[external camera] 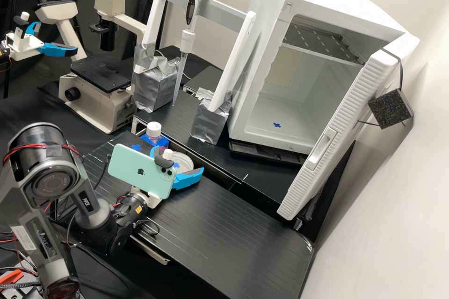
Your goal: Move the petri dish to the incubator
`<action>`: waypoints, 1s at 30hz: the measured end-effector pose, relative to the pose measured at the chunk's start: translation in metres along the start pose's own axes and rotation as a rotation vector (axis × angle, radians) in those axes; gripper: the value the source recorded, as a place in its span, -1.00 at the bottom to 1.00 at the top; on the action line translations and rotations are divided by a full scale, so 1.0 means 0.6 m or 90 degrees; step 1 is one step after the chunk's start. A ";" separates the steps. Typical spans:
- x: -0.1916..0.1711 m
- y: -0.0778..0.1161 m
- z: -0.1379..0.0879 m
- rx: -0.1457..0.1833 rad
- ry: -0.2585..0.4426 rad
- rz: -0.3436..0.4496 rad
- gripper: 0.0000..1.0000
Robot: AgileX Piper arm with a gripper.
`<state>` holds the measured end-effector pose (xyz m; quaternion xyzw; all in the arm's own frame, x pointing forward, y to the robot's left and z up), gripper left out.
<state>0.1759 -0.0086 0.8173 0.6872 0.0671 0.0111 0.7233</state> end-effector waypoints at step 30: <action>-0.029 0.033 0.021 0.045 -0.057 0.042 -1.00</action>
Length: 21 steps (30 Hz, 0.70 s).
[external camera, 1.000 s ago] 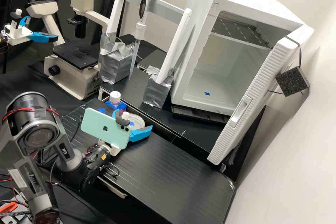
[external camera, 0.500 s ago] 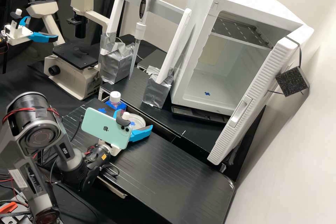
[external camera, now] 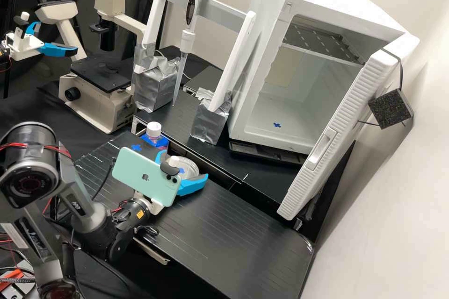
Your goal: Move the petri dish to the incubator
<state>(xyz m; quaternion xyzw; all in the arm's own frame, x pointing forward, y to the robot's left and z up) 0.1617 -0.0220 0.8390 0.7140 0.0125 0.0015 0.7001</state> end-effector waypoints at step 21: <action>-0.018 0.038 0.016 0.057 -0.066 0.120 -1.00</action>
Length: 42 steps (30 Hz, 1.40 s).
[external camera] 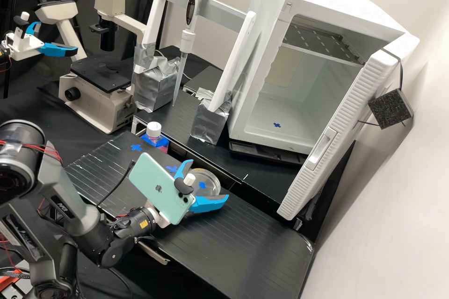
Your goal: Move the petri dish to the incubator
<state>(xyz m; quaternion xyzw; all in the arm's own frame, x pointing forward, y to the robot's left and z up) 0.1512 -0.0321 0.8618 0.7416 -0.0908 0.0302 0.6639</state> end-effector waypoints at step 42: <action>0.433 0.102 -0.023 0.037 0.067 0.073 -1.00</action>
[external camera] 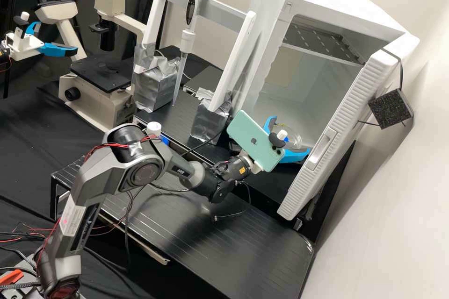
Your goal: Move the petri dish to the incubator
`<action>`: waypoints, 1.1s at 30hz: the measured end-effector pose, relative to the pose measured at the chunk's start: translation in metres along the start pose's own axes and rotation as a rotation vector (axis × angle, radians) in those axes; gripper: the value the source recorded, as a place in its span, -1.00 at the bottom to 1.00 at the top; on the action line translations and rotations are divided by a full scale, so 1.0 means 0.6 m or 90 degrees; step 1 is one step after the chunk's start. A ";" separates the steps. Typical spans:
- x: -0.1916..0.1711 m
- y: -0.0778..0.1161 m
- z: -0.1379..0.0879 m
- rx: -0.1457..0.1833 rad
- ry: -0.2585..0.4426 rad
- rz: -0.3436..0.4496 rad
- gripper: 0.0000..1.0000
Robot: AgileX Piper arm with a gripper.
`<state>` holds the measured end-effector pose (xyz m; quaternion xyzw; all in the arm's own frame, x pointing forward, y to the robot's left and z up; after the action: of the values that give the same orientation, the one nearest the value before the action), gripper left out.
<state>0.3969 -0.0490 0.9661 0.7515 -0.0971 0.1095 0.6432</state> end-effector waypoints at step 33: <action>0.137 -0.051 0.023 -0.045 0.037 -0.122 -1.00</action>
<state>0.4846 -0.0583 0.9591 0.7307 -0.0100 0.0657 0.6795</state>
